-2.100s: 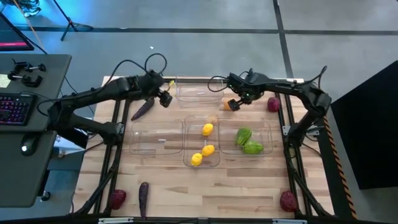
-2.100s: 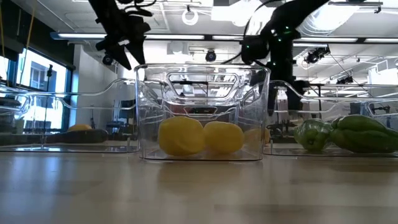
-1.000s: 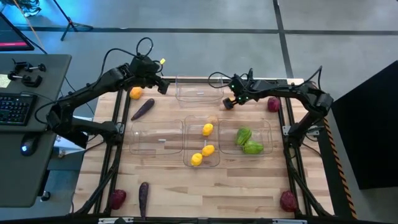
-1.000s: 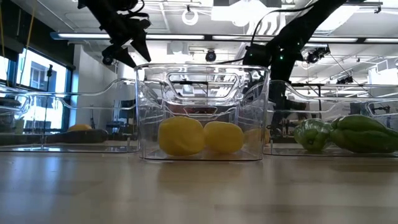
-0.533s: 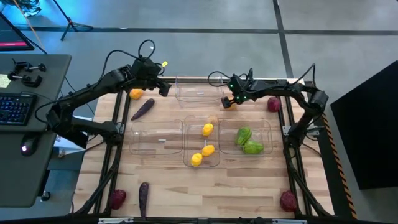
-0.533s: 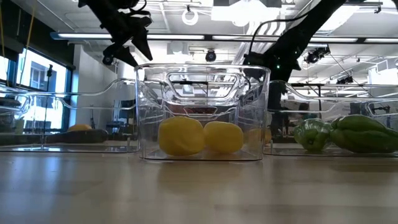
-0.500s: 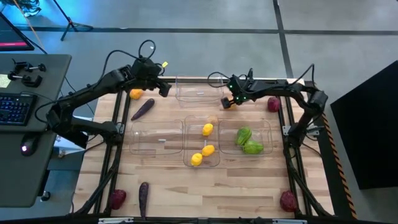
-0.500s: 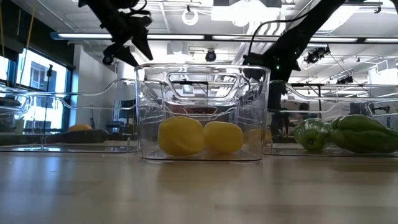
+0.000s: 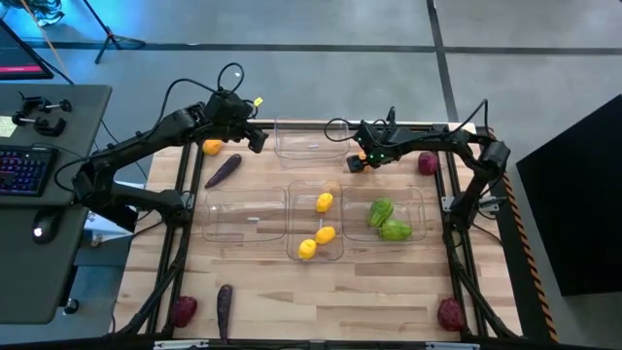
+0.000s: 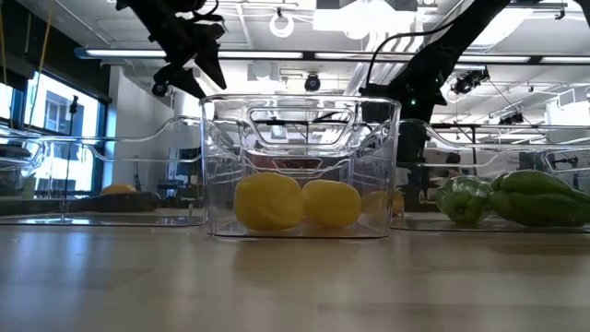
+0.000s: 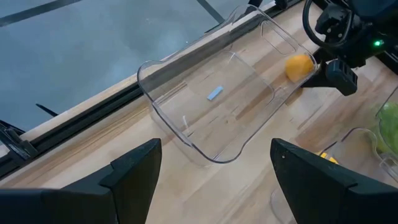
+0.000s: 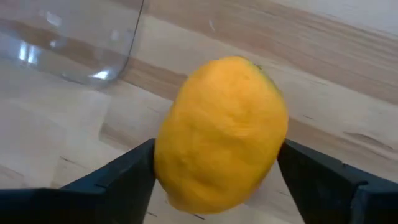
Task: Sort produce into baskets
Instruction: Put the lemon into the middle transparent bin
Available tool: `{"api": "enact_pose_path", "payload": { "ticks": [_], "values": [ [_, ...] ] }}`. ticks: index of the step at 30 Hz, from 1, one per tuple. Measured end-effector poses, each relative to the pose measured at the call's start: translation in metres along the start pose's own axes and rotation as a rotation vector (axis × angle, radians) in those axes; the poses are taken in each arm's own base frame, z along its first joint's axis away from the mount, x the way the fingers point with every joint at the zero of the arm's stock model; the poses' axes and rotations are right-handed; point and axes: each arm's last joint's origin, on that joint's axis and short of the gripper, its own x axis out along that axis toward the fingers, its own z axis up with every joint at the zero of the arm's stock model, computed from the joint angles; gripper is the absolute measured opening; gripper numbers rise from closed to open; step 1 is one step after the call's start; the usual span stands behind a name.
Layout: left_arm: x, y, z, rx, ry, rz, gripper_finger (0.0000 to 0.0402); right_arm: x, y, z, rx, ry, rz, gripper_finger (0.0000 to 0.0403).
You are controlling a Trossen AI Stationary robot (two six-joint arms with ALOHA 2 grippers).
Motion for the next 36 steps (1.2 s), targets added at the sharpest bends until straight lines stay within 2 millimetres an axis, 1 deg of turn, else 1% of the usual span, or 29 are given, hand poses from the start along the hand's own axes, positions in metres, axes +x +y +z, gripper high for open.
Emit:
{"api": "enact_pose_path", "payload": {
  "ticks": [7, 10, 12, 15, 18, 20, 23, 26, 29, 32, 34, 36],
  "values": [
    [0.000, 0.000, 0.000, 0.002, 0.001, 0.000, 0.0287, -0.001, 0.000, 0.002, 0.010, -0.016, 0.005, 0.0243],
    [0.000, 0.000, -0.002, 0.024, 0.021, -0.004, 0.0287, -0.010, 0.000, 0.002, -0.023, -0.025, 0.011, 0.0222],
    [0.000, 0.000, -0.004, 0.074, 0.057, -0.050, 0.0287, -0.025, -0.002, 0.001, -0.053, -0.046, 0.005, 0.0215],
    [-0.005, -0.002, -0.006, 0.153, 0.076, -0.155, 0.0287, -0.056, -0.007, -0.002, -0.062, -0.101, -0.020, 0.0213],
    [-0.011, -0.003, -0.006, 0.165, 0.057, -0.195, 0.0287, -0.090, -0.009, -0.007, -0.064, -0.199, 0.022, 0.0211],
    [-0.014, -0.003, -0.005, 0.166, 0.035, -0.199, 0.0287, -0.111, -0.005, -0.010, -0.075, -0.260, 0.101, 0.0211],
    [-0.022, -0.004, -0.002, 0.169, -0.020, -0.211, 0.0287, -0.131, 0.011, -0.016, -0.117, -0.328, 0.299, 0.0211],
    [-0.028, -0.004, 0.001, 0.176, -0.065, -0.220, 0.0287, -0.140, 0.038, -0.023, -0.174, -0.353, 0.510, 0.0211],
    [-0.030, -0.004, 0.001, 0.177, -0.081, -0.223, 0.0287, -0.137, 0.071, -0.037, -0.235, -0.345, 0.666, 0.0217],
    [-0.031, -0.004, 0.001, 0.177, -0.083, -0.224, 0.0287, -0.126, 0.103, -0.057, -0.299, -0.318, 0.755, 0.0223],
    [-0.031, -0.004, 0.001, 0.176, -0.082, -0.223, 0.0287, -0.118, 0.120, -0.072, -0.322, -0.281, 0.792, 0.0226],
    [-0.031, -0.004, 0.001, 0.175, -0.081, -0.223, 0.0287, -0.111, 0.132, -0.085, -0.340, -0.242, 0.808, 0.0230]
  ]
}}
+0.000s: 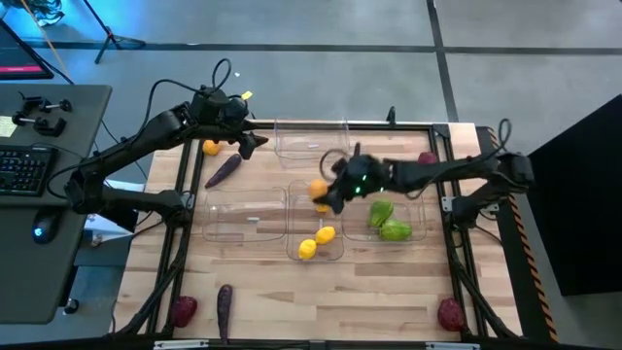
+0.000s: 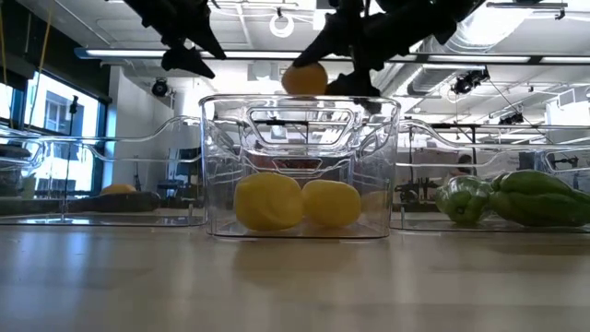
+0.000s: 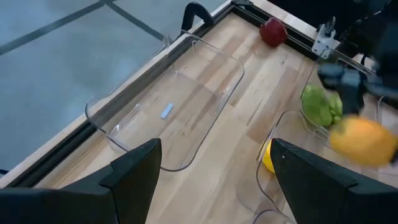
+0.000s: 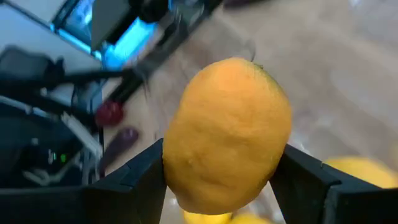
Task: Sort produce into baskets
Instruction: Put the lemon into the middle transparent bin
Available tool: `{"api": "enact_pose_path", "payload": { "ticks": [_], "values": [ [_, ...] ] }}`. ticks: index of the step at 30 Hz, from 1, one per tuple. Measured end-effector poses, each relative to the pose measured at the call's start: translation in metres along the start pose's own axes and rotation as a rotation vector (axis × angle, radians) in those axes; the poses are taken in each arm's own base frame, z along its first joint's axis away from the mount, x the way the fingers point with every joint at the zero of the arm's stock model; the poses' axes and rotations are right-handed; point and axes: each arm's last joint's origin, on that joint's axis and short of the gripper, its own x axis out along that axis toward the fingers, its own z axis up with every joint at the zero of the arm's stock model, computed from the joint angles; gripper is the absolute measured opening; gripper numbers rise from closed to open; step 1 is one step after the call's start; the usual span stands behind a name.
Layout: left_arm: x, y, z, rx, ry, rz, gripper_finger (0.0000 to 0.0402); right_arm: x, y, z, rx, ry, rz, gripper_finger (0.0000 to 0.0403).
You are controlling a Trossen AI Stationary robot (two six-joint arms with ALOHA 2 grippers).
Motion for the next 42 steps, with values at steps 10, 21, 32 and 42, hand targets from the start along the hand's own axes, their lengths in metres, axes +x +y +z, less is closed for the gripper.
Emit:
{"api": "enact_pose_path", "payload": {
  "ticks": [10, 21, 32, 42],
  "values": [
    [0.000, 0.000, 0.001, -0.005, -0.008, 0.001, 0.0287, 0.014, 0.006, -0.019, 0.008, 0.072, -0.009, 0.0234],
    [0.000, 0.000, 0.000, -0.007, -0.002, 0.003, 0.0287, 0.014, 0.008, -0.019, 0.034, 0.087, 0.019, 0.0316],
    [0.000, 0.001, 0.000, -0.031, -0.002, 0.004, 0.0287, 0.007, -0.003, 0.013, 0.097, 0.000, -0.001, 0.0360],
    [0.008, 0.052, -0.024, -0.311, 0.256, 0.478, 0.0287, -0.023, -0.012, 0.074, -0.015, -0.088, 0.136, 0.0355]
  ]
}}
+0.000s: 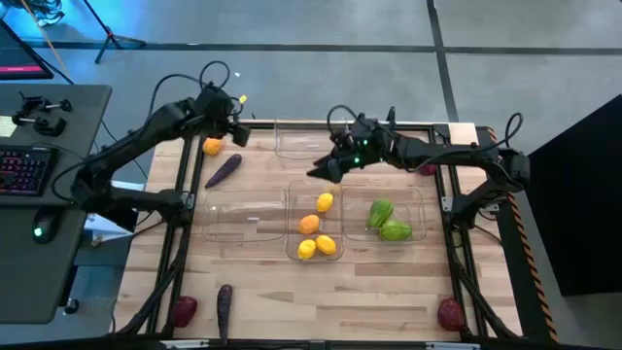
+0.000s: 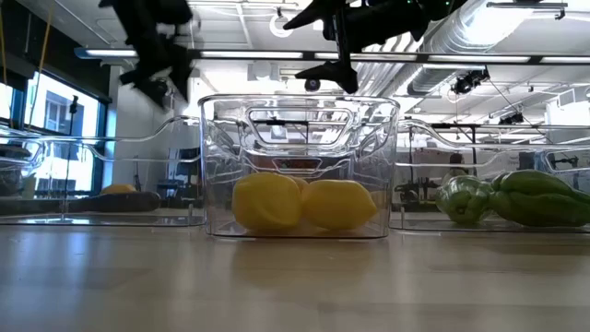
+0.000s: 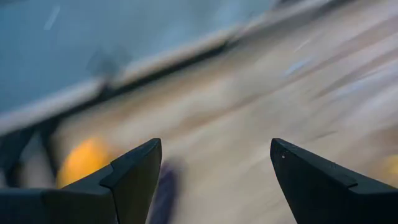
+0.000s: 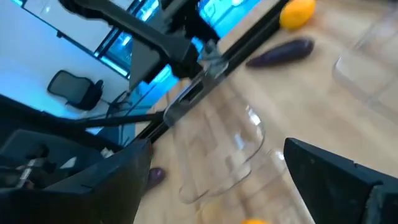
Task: Sort produce into baskets
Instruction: Put the lemon into the middle transparent bin
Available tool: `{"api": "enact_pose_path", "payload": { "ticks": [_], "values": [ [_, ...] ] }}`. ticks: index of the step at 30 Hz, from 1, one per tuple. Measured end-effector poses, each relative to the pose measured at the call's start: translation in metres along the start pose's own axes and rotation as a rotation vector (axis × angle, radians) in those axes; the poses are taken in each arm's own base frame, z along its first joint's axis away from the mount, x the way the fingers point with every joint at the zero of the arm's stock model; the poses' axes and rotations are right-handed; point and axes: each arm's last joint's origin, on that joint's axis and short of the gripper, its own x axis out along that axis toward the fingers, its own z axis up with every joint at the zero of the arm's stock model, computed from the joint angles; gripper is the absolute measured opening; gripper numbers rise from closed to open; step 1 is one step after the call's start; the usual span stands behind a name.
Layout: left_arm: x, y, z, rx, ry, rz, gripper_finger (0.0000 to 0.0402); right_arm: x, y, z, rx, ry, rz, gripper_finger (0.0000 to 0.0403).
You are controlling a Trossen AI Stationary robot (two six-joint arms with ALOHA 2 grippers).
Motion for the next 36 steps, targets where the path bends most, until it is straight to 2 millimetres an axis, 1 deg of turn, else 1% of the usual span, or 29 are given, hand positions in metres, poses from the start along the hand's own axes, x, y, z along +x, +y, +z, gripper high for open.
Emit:
{"api": "enact_pose_path", "payload": {
  "ticks": [3, 6, 10, 13, 18, 22, 30, 36],
  "values": [
    [0.028, 0.024, -0.003, -0.056, 0.215, 0.158, 0.0287, -0.003, -0.004, 0.007, -0.029, -0.026, -0.012, 0.0355],
    [0.051, 0.037, -0.001, -0.082, 0.307, 0.243, 0.0287, -0.005, -0.009, 0.010, -0.045, -0.032, -0.031, 0.0355],
    [0.079, 0.041, 0.004, -0.085, 0.351, 0.289, 0.0287, -0.006, -0.011, 0.011, -0.045, -0.028, -0.042, 0.0355],
    [0.098, 0.042, 0.003, -0.061, 0.395, 0.341, 0.0287, -0.006, -0.013, 0.009, -0.043, -0.010, -0.056, 0.0355],
    [0.123, 0.047, 0.000, -0.058, 0.484, 0.369, 0.0287, -0.006, -0.015, 0.004, -0.064, 0.034, -0.083, 0.0355],
    [0.134, 0.052, -0.002, -0.048, 0.526, 0.382, 0.0287, -0.006, -0.018, 0.002, -0.067, 0.045, -0.126, 0.0355],
    [0.137, 0.052, -0.001, -0.070, 0.499, 0.420, 0.0287, -0.007, -0.023, -0.002, -0.055, 0.045, -0.233, 0.0355],
    [0.145, 0.051, -0.004, -0.054, 0.517, 0.483, 0.0287, -0.007, -0.023, -0.002, -0.061, 0.046, -0.241, 0.0355]
  ]
}}
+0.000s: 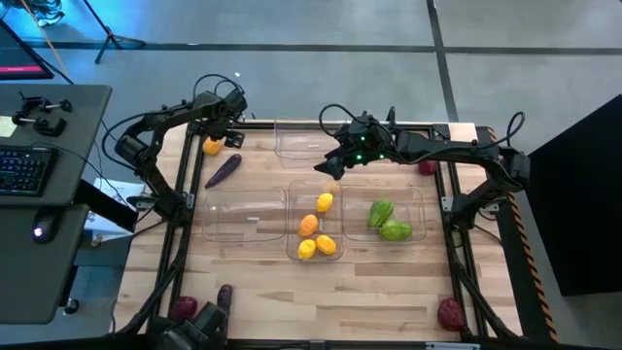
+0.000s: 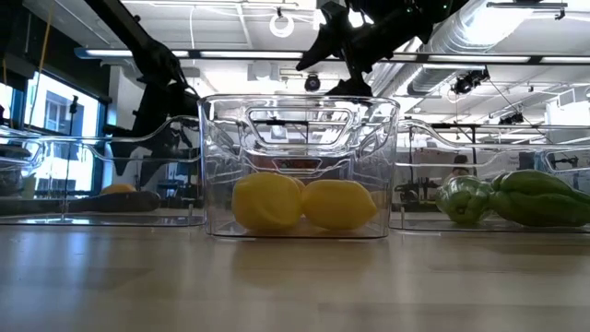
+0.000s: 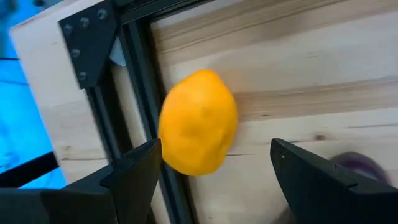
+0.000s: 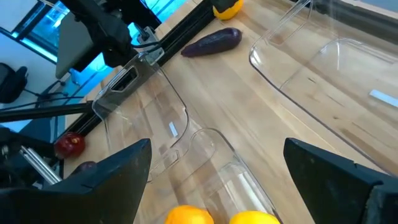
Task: Sort produce into baskets
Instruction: Put the lemon into the middle transparent bin
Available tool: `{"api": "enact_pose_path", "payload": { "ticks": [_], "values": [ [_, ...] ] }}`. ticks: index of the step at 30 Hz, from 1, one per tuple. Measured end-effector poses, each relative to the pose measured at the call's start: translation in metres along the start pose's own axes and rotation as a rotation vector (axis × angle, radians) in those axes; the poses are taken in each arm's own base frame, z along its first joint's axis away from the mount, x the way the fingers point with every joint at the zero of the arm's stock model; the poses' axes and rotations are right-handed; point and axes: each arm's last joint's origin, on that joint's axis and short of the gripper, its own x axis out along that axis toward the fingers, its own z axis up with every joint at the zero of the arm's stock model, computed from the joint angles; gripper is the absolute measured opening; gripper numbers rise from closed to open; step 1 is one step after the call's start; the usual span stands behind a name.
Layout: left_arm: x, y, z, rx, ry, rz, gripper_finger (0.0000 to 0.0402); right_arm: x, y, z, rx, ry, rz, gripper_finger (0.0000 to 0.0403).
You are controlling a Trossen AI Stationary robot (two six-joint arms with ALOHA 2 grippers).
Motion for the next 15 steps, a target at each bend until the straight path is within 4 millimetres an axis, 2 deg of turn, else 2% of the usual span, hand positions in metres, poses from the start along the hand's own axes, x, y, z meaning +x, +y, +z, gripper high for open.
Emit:
{"api": "enact_pose_path", "payload": {
  "ticks": [7, 15],
  "values": [
    [0.017, -0.013, 0.002, -0.001, 0.057, 0.059, 0.0287, 0.000, 0.000, -0.004, -0.015, 0.031, -0.014, 0.0355],
    [0.032, -0.018, 0.005, -0.033, 0.057, 0.164, 0.0287, 0.001, 0.001, -0.005, -0.016, 0.038, -0.015, 0.0355]
  ]
}}
